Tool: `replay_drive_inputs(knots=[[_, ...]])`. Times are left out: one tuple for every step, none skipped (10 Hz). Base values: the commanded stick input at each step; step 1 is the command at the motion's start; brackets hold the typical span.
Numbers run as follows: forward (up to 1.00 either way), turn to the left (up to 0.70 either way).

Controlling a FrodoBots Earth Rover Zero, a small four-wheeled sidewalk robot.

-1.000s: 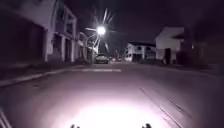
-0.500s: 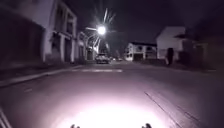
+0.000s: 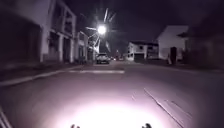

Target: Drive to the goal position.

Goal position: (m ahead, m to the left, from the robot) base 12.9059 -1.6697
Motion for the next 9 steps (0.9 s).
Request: replay_drive_inputs(knots=[[0.70,0.00],[0.70,0.00],[0.70,0.00],[0.70,0.00],[0.70,0.00],[0.70,0.00],[0.70,0.00],[0.70,0.00],[0.70,0.00]])
